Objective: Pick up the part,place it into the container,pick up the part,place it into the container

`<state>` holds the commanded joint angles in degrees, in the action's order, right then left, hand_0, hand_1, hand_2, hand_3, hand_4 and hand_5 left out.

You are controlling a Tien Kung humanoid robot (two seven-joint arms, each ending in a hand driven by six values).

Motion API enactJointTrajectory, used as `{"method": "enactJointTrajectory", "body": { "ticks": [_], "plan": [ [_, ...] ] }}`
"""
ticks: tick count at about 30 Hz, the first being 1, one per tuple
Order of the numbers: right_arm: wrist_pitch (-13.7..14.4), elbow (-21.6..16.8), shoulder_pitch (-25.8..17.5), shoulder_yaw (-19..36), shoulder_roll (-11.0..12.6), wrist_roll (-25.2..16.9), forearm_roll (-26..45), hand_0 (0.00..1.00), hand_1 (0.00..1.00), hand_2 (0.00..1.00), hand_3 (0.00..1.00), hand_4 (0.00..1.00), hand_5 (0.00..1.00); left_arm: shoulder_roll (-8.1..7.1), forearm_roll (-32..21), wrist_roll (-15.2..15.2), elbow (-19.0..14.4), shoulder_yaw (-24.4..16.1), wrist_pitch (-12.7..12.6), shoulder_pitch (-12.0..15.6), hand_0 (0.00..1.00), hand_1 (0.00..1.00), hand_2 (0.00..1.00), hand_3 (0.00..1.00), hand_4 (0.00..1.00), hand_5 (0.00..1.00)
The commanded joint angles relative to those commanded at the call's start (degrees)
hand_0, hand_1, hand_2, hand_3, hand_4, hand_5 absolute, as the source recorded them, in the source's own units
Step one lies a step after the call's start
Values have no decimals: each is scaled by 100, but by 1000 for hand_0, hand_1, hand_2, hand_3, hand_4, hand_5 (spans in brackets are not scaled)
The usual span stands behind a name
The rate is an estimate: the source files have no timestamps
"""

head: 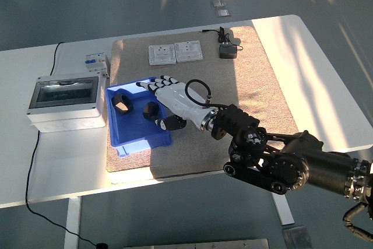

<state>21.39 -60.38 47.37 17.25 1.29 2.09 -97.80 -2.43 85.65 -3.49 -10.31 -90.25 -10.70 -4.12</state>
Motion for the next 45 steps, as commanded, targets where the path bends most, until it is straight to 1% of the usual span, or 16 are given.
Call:
{"method": "enactJointTrajectory", "body": {
  "ticks": [6, 7, 11, 12, 13, 17, 18, 19, 24, 25, 26, 30, 31, 36, 39, 45],
  "plan": [
    [885, -250, -803, 932, 523, -846, 1085, 998, 941, 924, 942, 597, 180, 56, -44, 16, 0, 12, -19, 37, 675, 660, 738, 721, 741, 812],
    [991, -327, -961, 1125, 623, -984, 1270, 940, 845, 858, 863, 598, 189, 64, -70, 22, 0, 19, -24, 47, 674, 660, 739, 721, 740, 812],
    [1133, -693, -1686, 1920, 1066, -1588, 2057, 940, 845, 858, 863, 598, 189, 98, -161, 43, 0, 37, -41, 95, 674, 660, 739, 721, 740, 812],
    [1106, -778, -1906, 2143, 1183, -1762, 2282, 940, 845, 858, 863, 598, 189, 105, -179, 49, 0, 39, -44, 106, 674, 660, 739, 721, 740, 812],
    [1043, -835, -2107, 2348, 1272, -1918, 2488, 833, 760, 781, 820, 596, 185, 110, -190, 53, 0, 39, -47, 112, 674, 660, 739, 718, 740, 811],
    [600, -965, -2910, 3126, 1476, -2562, 3338, 833, 760, 781, 820, 596, 185, 119, -177, 66, 0, 18, -54, 116, 674, 660, 739, 718, 740, 811],
    [482, -976, -3087, 3290, 1488, -2710, 3544, 833, 760, 781, 820, 596, 185, 119, -168, 67, 0, 14, -55, 114, 674, 660, 739, 718, 740, 811],
    [362, -986, -3247, 3435, 1492, -2850, 3742, 817, 732, 736, 700, 638, 223, 119, -161, 67, 0, 12, -56, 112, 673, 659, 739, 717, 740, 810],
    [-254, -1068, -3976, 4105, 1429, -3542, 4801, 817, 732, 736, 700, 638, 223, 124, -121, 61, 0, 14, -54, 104, 673, 659, 739, 717, 740, 810],
    [-349, -1076, -4079, 4198, 1413, -3650, 5007, 814, 715, 720, 700, 916, 630, 127, -105, 60, 0, 13, -52, 103, 673, 660, 740, 718, 739, 809],
    [-415, -1080, -4160, 4262, 1398, -3752, 5200, 814, 715, 720, 700, 916, 630, 129, -94, 61, 0, 16, -50, 101, 673, 660, 740, 718, 739, 809],
    [-517, -1075, -4280, 4357, 1355, -3907, 6020, 814, 715, 720, 700, 916, 630, 140, -59, 66, 0, 54, -36, 98, 673, 660, 740, 718, 739, 809],
    [-520, -1071, -4287, 4361, 1349, -3907, 6224, 792, 553, 653, 661, 998, 923, 143, -48, 66, 0, 62, -31, 99, 672, 659, 743, 720, 739, 808],
    [-495, -1068, -4297, 4399, 1335, -3907, 6997, 792, 553, 653, 661, 998, 923, 153, -47, 81, 0, 140, -13, 103, 672, 659, 743, 720, 739, 808],
    [-465, -1072, -4279, 4433, 1319, -3907, 7361, 774, 494, 627, 648, 998, 923, 151, -105, 99, 0, 206, -8, 101, 673, 659, 740, 719, 738, 804],
    [-427, -1088, -4236, 4446, 1289, -3907, 7606, 763, 468, 593, 623, 998, 912, 144, -220, 125, 0, 354, 12, 100, 672, 659, 726, 669, 737, 801]
  ]
}}
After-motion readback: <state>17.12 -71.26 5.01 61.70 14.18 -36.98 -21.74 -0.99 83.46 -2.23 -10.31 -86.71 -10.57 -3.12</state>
